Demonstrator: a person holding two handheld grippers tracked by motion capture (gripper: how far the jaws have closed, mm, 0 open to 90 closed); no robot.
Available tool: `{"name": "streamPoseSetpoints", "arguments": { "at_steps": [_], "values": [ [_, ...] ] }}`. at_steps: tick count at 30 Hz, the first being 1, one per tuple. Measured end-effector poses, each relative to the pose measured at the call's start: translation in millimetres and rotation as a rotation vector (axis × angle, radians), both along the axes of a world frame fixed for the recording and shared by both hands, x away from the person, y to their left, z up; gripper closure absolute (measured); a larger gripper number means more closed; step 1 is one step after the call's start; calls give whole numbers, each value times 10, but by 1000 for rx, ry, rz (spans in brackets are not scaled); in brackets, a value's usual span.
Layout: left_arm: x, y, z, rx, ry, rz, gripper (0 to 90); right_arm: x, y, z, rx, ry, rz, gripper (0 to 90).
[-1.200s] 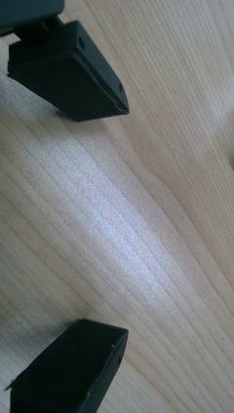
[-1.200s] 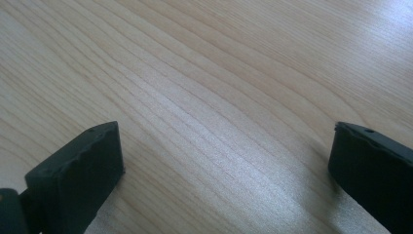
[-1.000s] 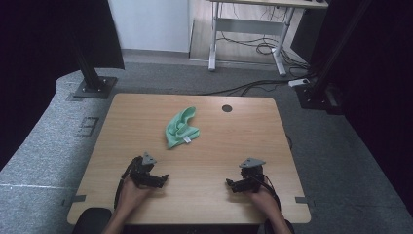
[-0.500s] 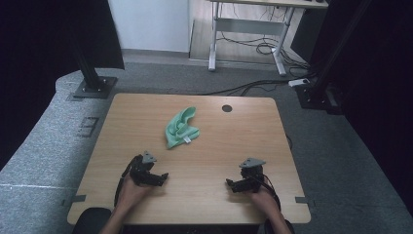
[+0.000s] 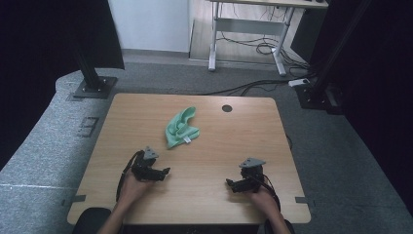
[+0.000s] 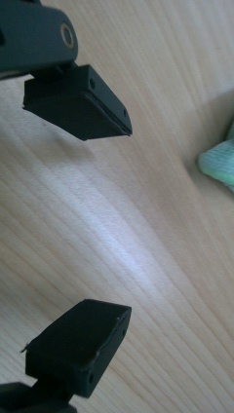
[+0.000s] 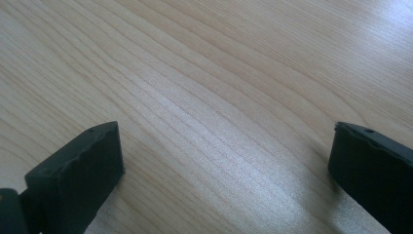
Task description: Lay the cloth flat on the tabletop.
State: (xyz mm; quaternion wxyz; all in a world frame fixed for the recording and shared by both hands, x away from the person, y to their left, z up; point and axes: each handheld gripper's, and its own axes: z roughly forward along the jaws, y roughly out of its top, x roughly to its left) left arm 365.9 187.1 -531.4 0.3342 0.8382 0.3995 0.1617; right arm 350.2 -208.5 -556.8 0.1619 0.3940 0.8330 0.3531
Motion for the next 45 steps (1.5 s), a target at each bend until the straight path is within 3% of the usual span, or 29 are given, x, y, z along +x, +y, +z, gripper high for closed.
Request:
{"name": "streamPoseSetpoints", "arguments": {
  "at_steps": [5,13,26,33,40,45],
  "values": [
    [67,-37,68,-26,-2,-25,222,-1,1,1,0,1,-1,0],
    [197,-73,165,-32,-24,-37,293,0,0,0,0,0,0,0],
    [498,-220,312,-4,-54,-42,508,0,0,0,0,0,0,0],
    [671,-296,251,6,-50,-22,573,0,0,0,0,0,0,0],
    [804,-298,119,37,-45,14,537,0,0,0,0,1,0,0],
    [855,-279,-7,36,-17,21,659,0,0,0,0,1,-1,0]
  ]
}}
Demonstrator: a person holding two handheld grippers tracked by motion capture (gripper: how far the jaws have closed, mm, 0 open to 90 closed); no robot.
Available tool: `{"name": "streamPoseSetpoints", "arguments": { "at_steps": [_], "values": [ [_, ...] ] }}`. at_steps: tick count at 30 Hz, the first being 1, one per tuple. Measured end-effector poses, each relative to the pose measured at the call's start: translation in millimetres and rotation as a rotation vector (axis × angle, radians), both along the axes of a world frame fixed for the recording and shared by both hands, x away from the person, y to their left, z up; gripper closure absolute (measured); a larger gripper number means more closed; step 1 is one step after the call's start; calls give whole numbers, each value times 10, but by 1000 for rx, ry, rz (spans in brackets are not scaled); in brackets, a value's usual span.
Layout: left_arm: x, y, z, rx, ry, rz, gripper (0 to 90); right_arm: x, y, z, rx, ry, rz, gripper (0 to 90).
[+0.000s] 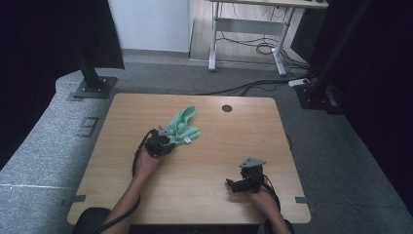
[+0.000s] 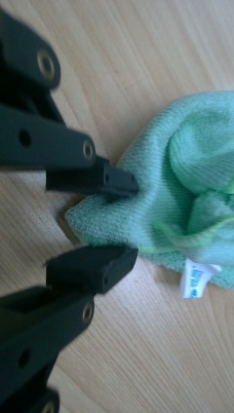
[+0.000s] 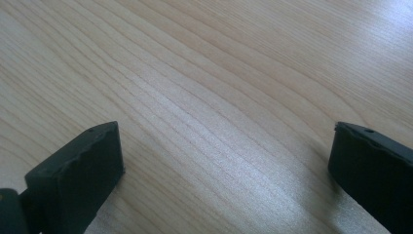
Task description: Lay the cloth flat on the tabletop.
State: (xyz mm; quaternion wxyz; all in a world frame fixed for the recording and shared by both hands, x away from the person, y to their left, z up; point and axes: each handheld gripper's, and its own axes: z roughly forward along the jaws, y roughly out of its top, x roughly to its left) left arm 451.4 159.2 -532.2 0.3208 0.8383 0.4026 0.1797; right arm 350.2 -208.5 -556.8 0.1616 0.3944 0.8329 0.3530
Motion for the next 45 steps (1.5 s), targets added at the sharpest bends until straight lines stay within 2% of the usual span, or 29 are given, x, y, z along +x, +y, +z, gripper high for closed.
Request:
{"name": "streamPoseSetpoints", "arguments": {
  "at_steps": [2,3,6,13,21,32,37,38,43,45],
  "values": [
    [-2,6,-12,0,2,-5,689,0,0,0,0,0,0,0],
    [-14,10,-15,-8,2,-9,745,0,0,0,0,0,0,0],
    [-37,9,3,-10,11,-26,778,0,0,0,0,0,0,0],
    [-159,-20,12,-25,29,-59,782,0,0,0,0,0,0,0],
    [-398,-33,7,-30,38,-101,774,0,0,0,0,0,0,0],
    [-747,36,-32,-71,45,-143,772,-1,1,0,0,0,-1,0],
    [-863,5,-35,-67,44,-162,771,-1,1,0,0,0,0,0],
    [-899,-21,-43,-53,37,-171,760,-1,0,0,0,1,0,0],
    [-940,-67,-62,-13,7,-178,737,-1,1,0,0,0,-1,0],
    [-947,-62,-76,-23,2,-175,733,-1,0,1,0,0,1,0]
  ]
}}
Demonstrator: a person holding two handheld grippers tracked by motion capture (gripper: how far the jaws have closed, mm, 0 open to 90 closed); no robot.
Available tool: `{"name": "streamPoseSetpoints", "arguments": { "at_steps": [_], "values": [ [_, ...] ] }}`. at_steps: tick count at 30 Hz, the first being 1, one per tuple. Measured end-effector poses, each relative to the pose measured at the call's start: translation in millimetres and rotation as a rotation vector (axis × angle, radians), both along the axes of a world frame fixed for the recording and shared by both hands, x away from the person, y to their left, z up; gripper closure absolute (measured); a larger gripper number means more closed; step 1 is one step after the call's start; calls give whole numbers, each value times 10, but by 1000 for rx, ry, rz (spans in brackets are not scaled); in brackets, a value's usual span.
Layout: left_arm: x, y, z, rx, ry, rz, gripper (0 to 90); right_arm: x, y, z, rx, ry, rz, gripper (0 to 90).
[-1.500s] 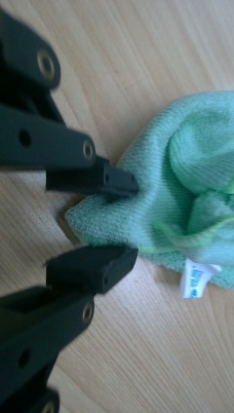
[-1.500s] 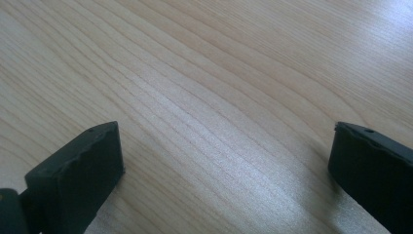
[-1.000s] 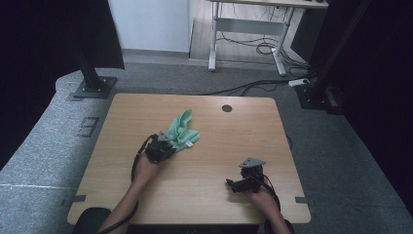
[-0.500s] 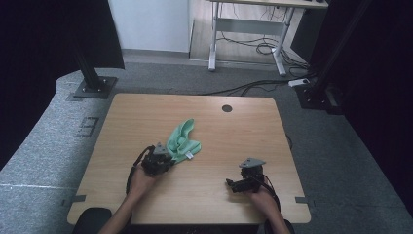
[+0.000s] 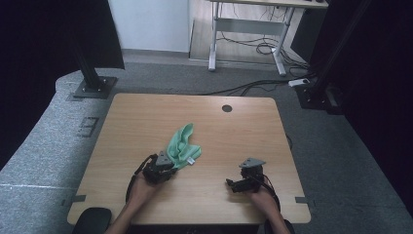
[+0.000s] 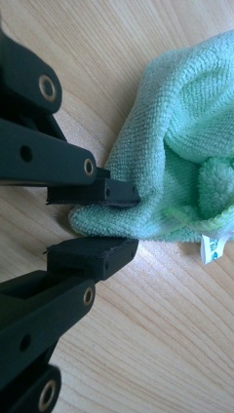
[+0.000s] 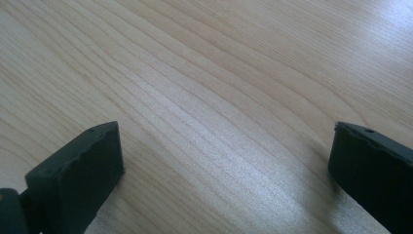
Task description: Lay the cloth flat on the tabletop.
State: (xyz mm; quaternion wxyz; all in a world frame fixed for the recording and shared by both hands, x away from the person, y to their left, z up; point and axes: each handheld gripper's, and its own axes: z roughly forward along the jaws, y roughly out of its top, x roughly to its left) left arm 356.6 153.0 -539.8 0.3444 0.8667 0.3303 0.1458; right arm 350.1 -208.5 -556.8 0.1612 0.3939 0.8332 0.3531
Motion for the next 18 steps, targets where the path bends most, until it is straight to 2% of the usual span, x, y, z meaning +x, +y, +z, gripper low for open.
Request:
{"name": "streamPoseSetpoints", "arguments": {
  "at_steps": [3,6,7,9,10,11,13,14,16,18],
  "values": [
    [-7,12,-12,-10,-6,3,734,1,1,4,0,1,8,6],
    [-12,11,-16,-14,-6,8,735,15,3,42,-2,13,32,89],
    [-13,13,-18,-18,-5,9,735,22,9,57,6,23,41,122],
    [-12,16,-19,-22,-3,10,734,41,31,87,29,42,50,132],
    [-10,19,-21,-31,0,11,734,41,31,87,29,42,50,132],
    [-9,22,-23,-43,9,9,734,69,73,136,41,43,73,141],
    [-12,16,-25,-47,10,6,735,78,92,157,44,39,76,152],
    [-18,8,-25,-46,11,3,734,112,154,223,66,36,87,195],
    [-21,3,-26,-46,10,1,734,123,178,244,72,37,92,218],
    [-27,-5,-27,-51,12,-2,734,166,263,301,90,39,118,280]
  ]
}}
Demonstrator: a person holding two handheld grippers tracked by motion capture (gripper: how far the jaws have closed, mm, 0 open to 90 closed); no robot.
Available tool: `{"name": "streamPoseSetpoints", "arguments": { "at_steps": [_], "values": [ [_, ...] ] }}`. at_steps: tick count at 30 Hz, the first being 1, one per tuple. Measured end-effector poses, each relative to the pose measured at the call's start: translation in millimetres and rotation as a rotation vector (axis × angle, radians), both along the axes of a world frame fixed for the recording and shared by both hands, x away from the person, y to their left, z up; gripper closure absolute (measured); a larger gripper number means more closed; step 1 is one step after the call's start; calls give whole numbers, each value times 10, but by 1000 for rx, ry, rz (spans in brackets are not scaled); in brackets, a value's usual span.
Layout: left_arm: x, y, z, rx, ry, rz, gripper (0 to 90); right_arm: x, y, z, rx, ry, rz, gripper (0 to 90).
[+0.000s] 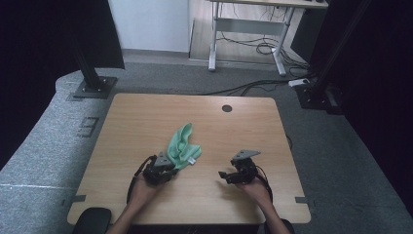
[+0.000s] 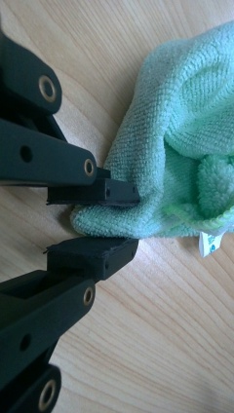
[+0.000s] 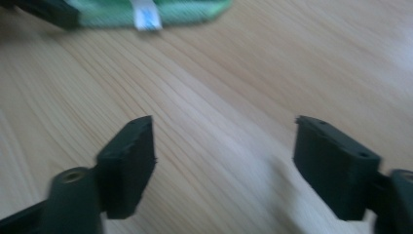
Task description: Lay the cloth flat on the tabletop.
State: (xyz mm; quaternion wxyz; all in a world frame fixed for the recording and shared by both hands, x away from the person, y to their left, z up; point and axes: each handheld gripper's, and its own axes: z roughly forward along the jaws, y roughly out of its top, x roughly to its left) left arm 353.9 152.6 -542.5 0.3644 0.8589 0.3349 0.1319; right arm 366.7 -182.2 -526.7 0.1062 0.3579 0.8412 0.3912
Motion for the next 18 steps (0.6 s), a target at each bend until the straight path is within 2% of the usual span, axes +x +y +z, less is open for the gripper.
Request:
{"name": "streamPoseSetpoints", "arguments": {
  "at_steps": [4,5,7,10,15,18],
  "values": [
    [2,8,-4,-10,4,-2,733,104,171,73,25,-5,39,356],
    [5,18,-7,-17,7,-2,733,167,288,100,37,-1,68,391],
    [7,23,-9,-22,8,-4,733,187,331,105,36,-1,80,412],
    [8,28,-13,-27,9,-3,733,259,537,118,30,8,128,453],
    [11,34,-16,-33,11,-4,733,350,841,116,34,16,188,468],
    [12,37,-16,-36,12,-5,732,390,967,116,37,17,202,469]
  ]
}}
